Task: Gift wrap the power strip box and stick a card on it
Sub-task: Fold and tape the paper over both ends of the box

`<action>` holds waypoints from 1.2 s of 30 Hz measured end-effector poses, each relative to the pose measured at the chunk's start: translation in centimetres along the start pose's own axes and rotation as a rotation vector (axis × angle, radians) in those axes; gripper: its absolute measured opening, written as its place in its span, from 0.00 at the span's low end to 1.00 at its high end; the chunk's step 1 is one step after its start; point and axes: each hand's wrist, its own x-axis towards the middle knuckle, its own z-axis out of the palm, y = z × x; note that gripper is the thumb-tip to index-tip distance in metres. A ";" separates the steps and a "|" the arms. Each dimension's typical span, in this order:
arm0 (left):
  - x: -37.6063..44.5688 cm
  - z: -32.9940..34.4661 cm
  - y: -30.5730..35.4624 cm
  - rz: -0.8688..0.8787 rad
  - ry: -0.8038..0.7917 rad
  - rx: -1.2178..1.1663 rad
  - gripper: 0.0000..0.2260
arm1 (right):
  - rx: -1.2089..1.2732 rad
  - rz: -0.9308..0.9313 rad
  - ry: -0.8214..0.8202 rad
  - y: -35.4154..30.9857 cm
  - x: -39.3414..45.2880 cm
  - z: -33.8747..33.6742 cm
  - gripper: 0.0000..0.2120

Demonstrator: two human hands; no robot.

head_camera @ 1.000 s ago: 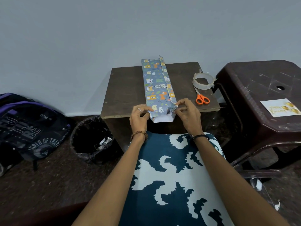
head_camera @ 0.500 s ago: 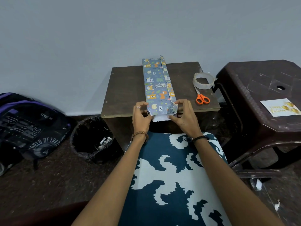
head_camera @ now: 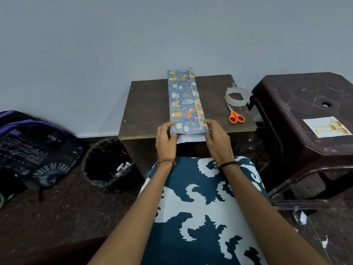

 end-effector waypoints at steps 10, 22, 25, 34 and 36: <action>-0.6 1.2 0.2 -0.067 0.024 0.221 0.21 | -0.034 0.120 -0.005 -0.4 -0.3 0.8 0.17; -0.5 1.1 0.5 -0.131 0.100 0.229 0.09 | 0.038 0.129 -0.031 -0.5 -0.2 0.7 0.18; -0.4 1.1 0.3 -0.136 0.108 0.234 0.08 | 0.042 0.133 -0.041 -0.5 -0.3 0.7 0.19; 0.2 0.9 -0.4 -0.132 0.082 0.198 0.13 | 0.050 0.112 -0.056 -0.7 -0.2 0.3 0.21; 0.3 0.8 -0.5 -0.141 0.086 0.184 0.13 | 0.071 0.107 -0.053 -0.6 -0.1 0.2 0.20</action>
